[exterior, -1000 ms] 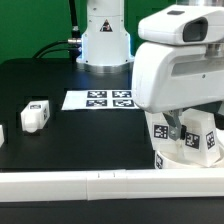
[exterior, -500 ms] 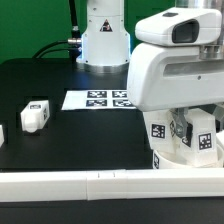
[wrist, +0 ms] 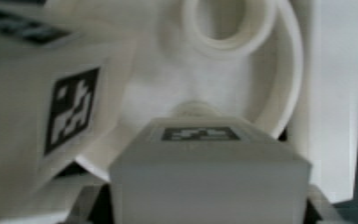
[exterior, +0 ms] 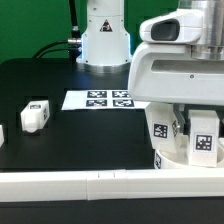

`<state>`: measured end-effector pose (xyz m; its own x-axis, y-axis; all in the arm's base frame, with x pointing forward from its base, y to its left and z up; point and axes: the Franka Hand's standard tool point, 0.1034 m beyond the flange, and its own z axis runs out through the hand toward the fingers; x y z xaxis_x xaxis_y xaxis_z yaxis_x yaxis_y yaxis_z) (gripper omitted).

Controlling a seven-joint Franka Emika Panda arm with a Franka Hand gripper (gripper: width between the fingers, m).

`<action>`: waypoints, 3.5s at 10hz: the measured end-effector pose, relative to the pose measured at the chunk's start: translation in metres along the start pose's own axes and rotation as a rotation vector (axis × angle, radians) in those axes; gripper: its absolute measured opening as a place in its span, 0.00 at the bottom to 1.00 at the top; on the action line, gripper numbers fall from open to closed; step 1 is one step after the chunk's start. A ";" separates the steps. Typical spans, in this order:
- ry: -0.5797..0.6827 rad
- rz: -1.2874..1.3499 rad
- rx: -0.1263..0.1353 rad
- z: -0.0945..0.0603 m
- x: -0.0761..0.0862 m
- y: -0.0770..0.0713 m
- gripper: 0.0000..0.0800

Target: Assemble stool

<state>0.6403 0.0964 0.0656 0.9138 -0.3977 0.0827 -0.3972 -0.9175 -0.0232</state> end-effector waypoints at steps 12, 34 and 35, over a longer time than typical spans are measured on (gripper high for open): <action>-0.080 1.397 0.100 0.001 0.000 -0.009 0.42; 0.027 -0.609 0.079 -0.028 0.009 -0.007 0.81; 0.018 -0.705 0.072 -0.027 0.009 -0.007 0.81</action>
Offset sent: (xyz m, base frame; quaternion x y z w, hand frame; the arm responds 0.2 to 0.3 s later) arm 0.0000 0.0000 0.0000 0.0000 0.0000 0.1938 0.9810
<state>0.6487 0.0997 0.0937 0.9493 0.2911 0.1189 0.2958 -0.9549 -0.0241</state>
